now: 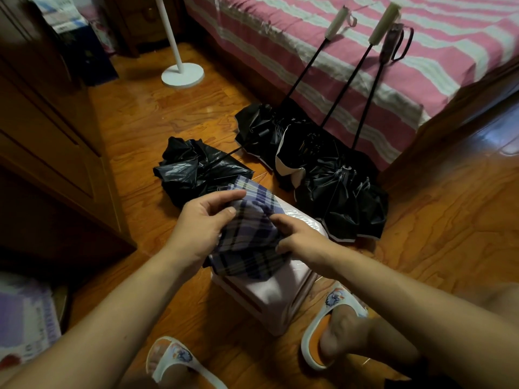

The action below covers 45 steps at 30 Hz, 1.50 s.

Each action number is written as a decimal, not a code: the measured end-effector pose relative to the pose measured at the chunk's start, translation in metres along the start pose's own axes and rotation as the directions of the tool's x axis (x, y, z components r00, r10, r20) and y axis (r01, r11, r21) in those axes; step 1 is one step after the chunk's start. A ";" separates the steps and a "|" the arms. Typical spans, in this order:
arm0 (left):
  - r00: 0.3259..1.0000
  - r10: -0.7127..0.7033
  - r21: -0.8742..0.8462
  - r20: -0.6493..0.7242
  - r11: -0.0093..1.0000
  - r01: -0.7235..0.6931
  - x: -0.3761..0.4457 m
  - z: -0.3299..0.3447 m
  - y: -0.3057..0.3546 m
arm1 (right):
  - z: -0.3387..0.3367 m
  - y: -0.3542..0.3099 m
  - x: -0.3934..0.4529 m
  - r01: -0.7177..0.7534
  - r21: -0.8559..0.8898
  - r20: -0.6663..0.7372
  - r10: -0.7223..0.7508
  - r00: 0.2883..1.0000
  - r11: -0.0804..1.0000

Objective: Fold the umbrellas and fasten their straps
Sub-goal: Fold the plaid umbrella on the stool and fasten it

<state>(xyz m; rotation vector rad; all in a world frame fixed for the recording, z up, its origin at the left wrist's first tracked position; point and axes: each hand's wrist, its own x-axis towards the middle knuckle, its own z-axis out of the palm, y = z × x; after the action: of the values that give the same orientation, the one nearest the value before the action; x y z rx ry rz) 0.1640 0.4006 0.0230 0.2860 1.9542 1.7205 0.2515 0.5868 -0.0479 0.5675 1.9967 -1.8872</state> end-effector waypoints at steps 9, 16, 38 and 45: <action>0.997 -0.072 0.065 0.032 0.995 0.070 -0.001 0.002 -0.004 | -0.002 -0.005 0.000 0.052 0.286 0.033 -0.064 0.997 0.957; 0.998 -0.039 0.137 -0.046 0.990 0.045 0.004 -0.006 -0.004 | -0.005 -0.006 -0.002 0.188 0.314 -0.331 -0.078 0.940 0.930; 0.993 0.097 0.108 -0.060 0.990 -0.090 0.009 -0.004 0.005 | -0.006 -0.008 -0.016 0.354 -0.353 -0.501 -0.494 0.711 0.866; 0.991 0.082 0.098 -0.106 0.993 -0.072 0.012 -0.005 0.006 | -0.017 -0.003 -0.009 0.326 -0.310 -0.433 -0.437 0.788 0.893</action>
<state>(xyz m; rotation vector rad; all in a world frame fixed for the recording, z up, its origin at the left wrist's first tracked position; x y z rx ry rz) 0.1502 0.4035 0.0265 0.3095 2.1330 1.7284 0.2584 0.6028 -0.0399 0.6718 2.8050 -1.8208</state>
